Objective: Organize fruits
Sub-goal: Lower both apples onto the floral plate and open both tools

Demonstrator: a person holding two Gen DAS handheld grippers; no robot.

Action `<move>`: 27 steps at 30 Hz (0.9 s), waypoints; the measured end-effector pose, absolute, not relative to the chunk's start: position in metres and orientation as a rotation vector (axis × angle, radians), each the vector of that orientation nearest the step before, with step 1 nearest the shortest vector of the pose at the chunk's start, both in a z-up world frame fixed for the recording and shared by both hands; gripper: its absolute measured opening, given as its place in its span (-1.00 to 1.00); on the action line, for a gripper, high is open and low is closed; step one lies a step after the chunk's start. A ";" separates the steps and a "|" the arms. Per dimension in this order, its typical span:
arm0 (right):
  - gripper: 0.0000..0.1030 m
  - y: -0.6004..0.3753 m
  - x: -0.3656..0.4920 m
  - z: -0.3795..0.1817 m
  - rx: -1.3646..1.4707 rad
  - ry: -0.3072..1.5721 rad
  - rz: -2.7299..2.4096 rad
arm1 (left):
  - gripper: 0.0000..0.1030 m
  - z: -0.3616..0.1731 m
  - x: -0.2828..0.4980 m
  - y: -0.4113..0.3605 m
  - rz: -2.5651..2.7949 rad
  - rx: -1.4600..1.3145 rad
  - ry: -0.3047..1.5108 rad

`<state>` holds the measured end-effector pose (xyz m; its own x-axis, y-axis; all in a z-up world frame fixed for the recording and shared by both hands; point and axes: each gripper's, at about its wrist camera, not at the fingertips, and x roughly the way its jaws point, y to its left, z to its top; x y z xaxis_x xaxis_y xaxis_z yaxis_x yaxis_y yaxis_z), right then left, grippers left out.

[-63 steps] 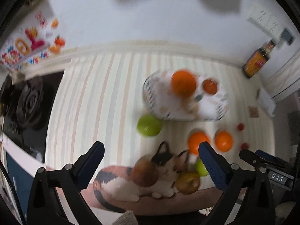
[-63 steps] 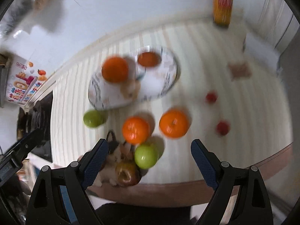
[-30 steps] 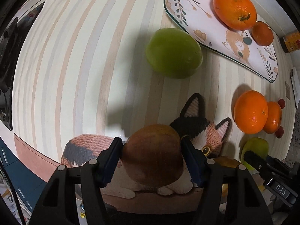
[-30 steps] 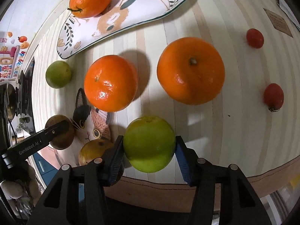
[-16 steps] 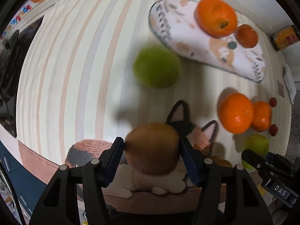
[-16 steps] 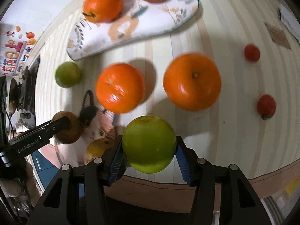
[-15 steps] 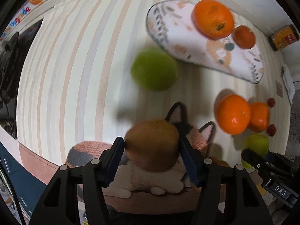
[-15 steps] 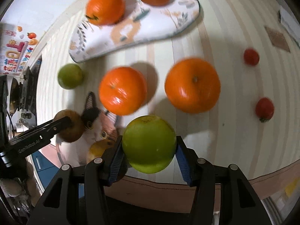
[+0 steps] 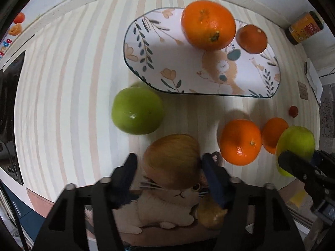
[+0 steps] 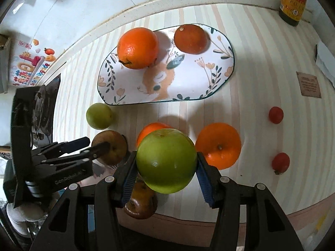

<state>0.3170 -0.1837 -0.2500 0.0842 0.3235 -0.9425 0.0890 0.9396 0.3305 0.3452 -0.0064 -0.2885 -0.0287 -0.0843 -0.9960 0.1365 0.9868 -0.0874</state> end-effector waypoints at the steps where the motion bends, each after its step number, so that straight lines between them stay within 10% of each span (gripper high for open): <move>1: 0.08 -0.182 0.317 -0.251 0.343 1.488 0.180 | 0.30 -0.292 0.348 -0.007 -0.182 0.033 1.598; 27: 0.08 -0.202 0.416 -0.274 0.247 1.475 0.062 | 0.21 -0.242 0.476 -0.001 -0.124 -0.016 1.439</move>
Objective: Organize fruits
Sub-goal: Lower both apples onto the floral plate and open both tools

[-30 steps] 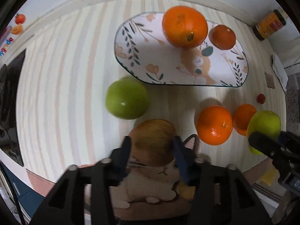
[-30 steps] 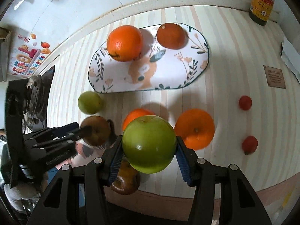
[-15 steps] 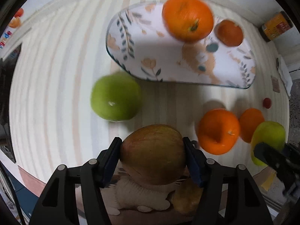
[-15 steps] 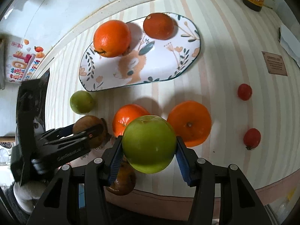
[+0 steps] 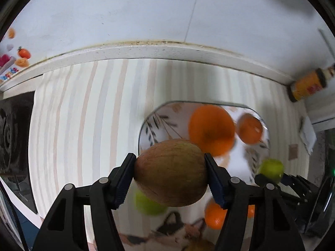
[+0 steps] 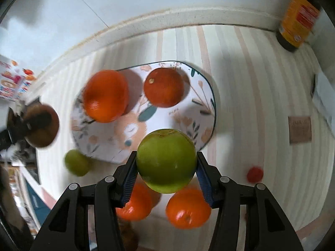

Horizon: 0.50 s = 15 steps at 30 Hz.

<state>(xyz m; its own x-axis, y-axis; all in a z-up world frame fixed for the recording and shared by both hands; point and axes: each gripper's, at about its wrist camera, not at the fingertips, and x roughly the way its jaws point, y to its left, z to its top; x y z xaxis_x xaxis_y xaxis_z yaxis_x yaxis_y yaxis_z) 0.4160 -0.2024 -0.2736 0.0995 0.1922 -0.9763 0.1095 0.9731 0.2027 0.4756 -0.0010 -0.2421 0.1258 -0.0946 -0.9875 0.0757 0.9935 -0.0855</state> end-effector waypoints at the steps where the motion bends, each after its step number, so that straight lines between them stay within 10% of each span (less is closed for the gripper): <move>1: 0.08 -0.202 0.420 -0.279 0.239 1.484 0.057 | 0.21 -0.245 0.483 0.005 -0.119 -0.017 1.455; 15: 0.09 -0.190 0.451 -0.317 0.153 1.558 0.073 | 0.22 -0.293 0.540 0.000 -0.091 -0.028 1.568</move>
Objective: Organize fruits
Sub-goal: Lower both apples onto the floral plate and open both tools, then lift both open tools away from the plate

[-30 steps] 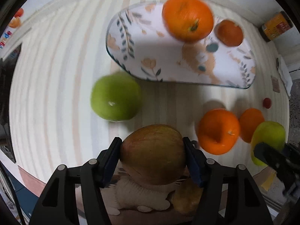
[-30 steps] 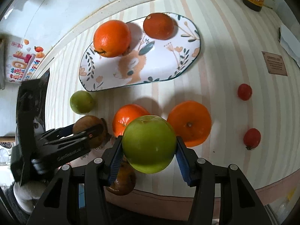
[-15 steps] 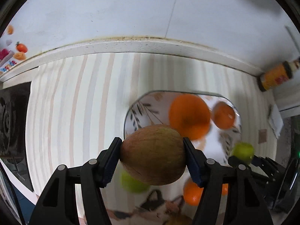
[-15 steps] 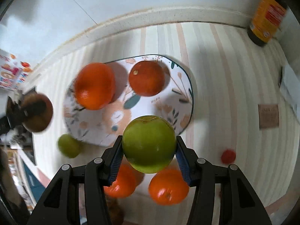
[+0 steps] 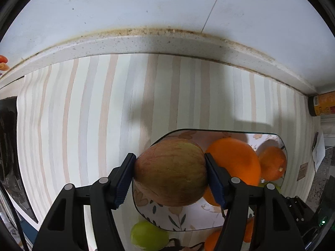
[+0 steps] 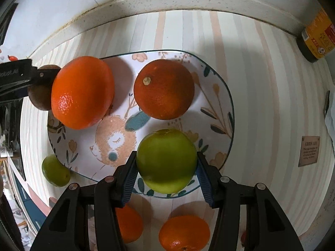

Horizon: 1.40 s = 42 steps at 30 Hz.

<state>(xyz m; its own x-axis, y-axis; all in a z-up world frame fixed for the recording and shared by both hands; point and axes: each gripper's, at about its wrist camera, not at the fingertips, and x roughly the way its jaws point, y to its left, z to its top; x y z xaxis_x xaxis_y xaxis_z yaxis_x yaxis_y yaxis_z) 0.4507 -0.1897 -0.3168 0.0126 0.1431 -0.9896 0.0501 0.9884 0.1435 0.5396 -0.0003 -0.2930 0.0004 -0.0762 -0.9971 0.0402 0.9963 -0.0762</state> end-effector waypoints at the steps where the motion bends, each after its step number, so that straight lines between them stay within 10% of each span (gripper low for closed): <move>1: 0.09 -0.190 0.452 -0.317 0.155 1.560 0.073 | 0.22 -0.298 0.538 0.000 -0.087 -0.024 1.581; 6: 0.11 -0.195 0.458 -0.321 0.163 1.561 0.092 | 0.23 -0.306 0.535 0.011 -0.072 -0.102 1.606; 11: 0.56 -0.198 0.463 -0.317 0.203 1.547 0.101 | 0.25 -0.303 0.537 0.009 -0.065 -0.080 1.601; 15: 0.80 -0.203 0.467 -0.306 0.232 1.535 0.089 | 0.70 -0.284 0.541 0.003 -0.056 -0.047 1.538; 42: 0.82 -0.188 0.362 -0.176 0.120 1.294 -0.025 | 0.70 -0.147 0.380 0.003 -0.088 0.054 1.178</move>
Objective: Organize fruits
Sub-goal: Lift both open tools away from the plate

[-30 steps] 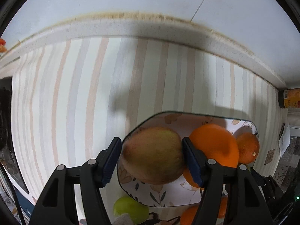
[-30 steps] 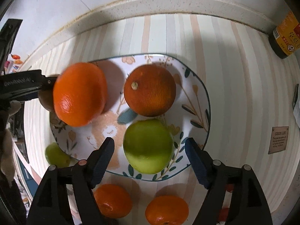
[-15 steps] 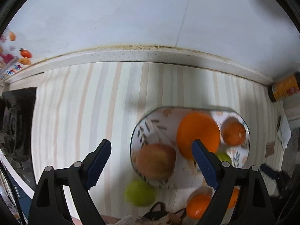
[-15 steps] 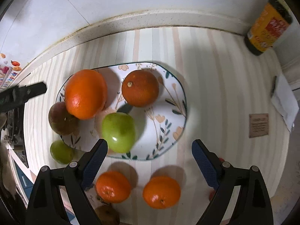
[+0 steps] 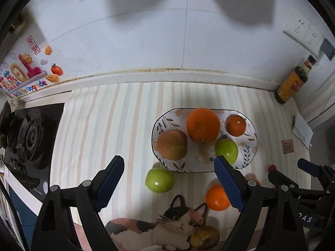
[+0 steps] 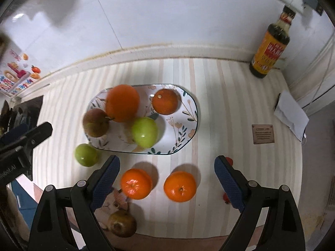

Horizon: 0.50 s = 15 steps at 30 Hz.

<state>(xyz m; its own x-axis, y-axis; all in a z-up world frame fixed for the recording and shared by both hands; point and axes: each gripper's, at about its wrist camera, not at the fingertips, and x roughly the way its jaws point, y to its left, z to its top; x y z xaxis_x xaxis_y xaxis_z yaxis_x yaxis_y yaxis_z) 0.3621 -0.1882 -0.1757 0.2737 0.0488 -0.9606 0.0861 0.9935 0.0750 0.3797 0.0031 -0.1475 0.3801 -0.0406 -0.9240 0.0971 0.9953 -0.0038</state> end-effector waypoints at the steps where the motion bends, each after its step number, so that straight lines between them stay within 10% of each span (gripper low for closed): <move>1: 0.82 -0.187 0.358 -0.170 0.117 1.281 -0.027 | 0.70 -0.145 0.375 0.004 -0.092 0.049 1.173; 15: 0.82 -0.177 0.294 -0.101 0.122 1.153 -0.045 | 0.70 -0.094 0.316 0.005 -0.127 0.059 1.056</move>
